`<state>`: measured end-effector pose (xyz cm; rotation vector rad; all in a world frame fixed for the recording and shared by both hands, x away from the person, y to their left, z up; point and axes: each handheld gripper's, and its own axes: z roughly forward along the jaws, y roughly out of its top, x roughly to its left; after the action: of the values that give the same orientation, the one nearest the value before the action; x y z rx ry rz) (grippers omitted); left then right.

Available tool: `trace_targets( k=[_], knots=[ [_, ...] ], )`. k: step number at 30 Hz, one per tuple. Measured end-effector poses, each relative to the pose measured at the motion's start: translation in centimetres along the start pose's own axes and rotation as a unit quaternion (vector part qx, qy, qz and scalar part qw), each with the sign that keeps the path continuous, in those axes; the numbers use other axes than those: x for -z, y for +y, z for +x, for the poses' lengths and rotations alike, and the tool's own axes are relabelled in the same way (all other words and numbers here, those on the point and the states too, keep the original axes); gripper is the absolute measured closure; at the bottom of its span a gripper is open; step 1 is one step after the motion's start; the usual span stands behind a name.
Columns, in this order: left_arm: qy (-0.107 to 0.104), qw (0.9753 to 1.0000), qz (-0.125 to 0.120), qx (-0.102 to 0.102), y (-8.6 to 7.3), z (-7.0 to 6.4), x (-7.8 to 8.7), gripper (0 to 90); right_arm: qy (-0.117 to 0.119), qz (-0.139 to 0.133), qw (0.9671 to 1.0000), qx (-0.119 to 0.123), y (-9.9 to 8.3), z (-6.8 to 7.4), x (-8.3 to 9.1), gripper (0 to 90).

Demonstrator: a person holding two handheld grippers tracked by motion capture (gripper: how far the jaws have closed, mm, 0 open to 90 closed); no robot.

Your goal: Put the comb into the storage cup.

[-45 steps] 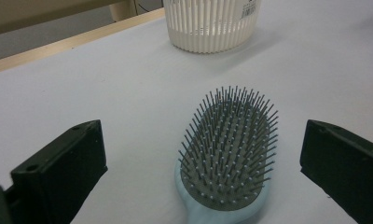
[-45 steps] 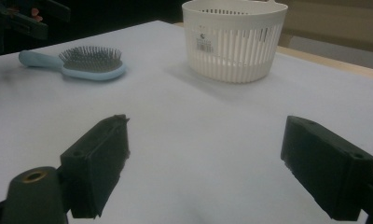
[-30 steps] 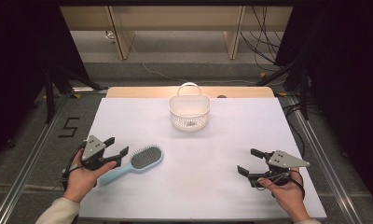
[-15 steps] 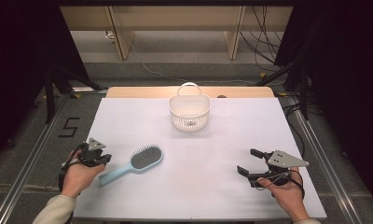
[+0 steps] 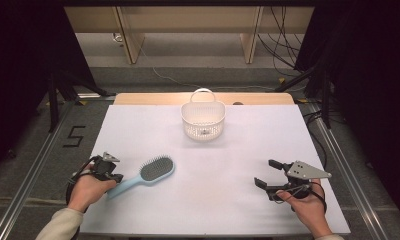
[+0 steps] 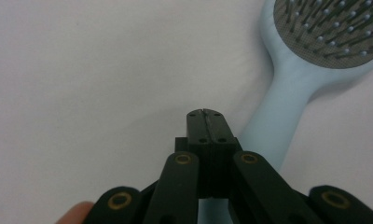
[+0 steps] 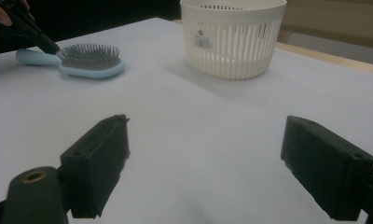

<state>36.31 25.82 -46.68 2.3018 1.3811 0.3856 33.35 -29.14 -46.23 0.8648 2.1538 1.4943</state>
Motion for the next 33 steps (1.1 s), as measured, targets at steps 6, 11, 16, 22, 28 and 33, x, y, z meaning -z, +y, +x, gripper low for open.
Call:
trace_targets(
  k=[6,11,16,22,28,33],
  knots=[
    [-0.005,0.9999,0.015,-0.005,0.0,-0.2,0.0,90.0,0.0,0.0,1.0,0.0,0.0,0.0,0.0,15.9],
    [-0.023,0.9992,0.033,-0.008,-0.2,-0.5,-0.1,90.0,0.0,0.001,1.0,0.0,0.0,0.0,0.0,15.9],
    [-0.032,0.9984,0.043,-0.017,-0.2,-1.0,0.1,90.0,0.0,0.001,1.0,0.0,0.0,0.0,0.0,15.9],
    [-0.037,0.9978,0.05,-0.023,-0.3,-1.5,0.3,90.0,0.0,0.001,1.0,0.0,0.0,0.0,0.0,15.9],
    [-0.023,0.999,0.025,-0.029,-0.2,-1.5,0.5,89.7,0.0,0.001,1.0,0.0,0.0,0.0,0.0,15.8],
    [-0.013,0.9985,-0.023,-0.047,0.1,-1.2,1.1,76.3,0.0,0.001,1.0,0.0,0.0,0.0,0.0,15.9]
  ],
)
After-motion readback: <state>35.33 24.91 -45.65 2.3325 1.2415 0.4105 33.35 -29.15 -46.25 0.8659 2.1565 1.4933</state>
